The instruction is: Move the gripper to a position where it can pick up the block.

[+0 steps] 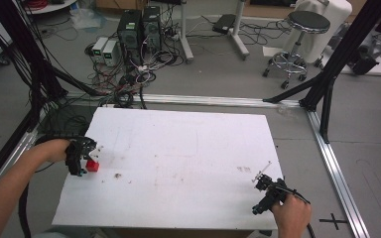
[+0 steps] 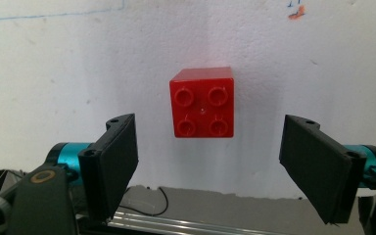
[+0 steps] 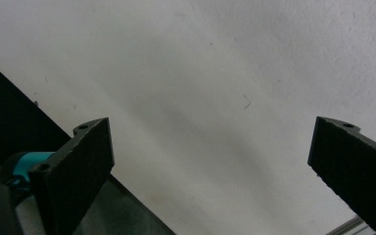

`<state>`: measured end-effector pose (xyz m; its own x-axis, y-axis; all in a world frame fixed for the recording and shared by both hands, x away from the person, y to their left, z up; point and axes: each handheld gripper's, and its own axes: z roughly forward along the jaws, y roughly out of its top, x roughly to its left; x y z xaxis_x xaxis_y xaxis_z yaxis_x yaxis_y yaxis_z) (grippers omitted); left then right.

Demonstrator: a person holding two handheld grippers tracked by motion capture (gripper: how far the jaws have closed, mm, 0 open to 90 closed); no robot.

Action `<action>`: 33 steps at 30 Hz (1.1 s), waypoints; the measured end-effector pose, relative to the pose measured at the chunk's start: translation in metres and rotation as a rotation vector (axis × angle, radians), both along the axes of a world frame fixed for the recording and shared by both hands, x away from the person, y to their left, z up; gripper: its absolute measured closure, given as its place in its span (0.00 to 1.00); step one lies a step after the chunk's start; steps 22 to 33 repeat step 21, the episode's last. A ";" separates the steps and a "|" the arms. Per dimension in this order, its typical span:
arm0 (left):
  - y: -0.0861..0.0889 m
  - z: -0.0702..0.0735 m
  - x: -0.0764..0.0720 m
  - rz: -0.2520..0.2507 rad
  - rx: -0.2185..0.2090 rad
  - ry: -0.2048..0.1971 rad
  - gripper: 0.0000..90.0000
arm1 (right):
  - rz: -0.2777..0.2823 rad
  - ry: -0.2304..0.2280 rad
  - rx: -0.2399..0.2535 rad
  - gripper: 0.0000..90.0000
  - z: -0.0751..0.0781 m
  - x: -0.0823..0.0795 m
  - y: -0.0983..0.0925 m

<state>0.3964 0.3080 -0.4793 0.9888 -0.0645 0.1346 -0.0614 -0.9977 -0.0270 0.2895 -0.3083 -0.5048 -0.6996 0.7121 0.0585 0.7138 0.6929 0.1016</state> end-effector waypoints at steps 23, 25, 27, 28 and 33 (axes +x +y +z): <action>-0.005 -0.021 0.007 0.012 0.001 0.050 0.26 | 0.013 0.006 -0.003 0.03 -0.001 0.002 0.003; -0.005 -0.021 0.007 0.012 0.001 0.050 0.26 | 0.013 0.006 -0.003 0.03 -0.001 0.002 0.003; -0.005 -0.021 0.007 0.012 0.001 0.050 0.26 | 0.013 0.006 -0.003 0.03 -0.001 0.002 0.003; -0.005 -0.021 0.007 0.012 0.001 0.050 0.26 | 0.013 0.006 -0.003 0.03 -0.001 0.002 0.003; -0.005 -0.021 0.007 0.012 0.001 0.050 0.26 | 0.013 0.006 -0.003 0.03 -0.001 0.002 0.003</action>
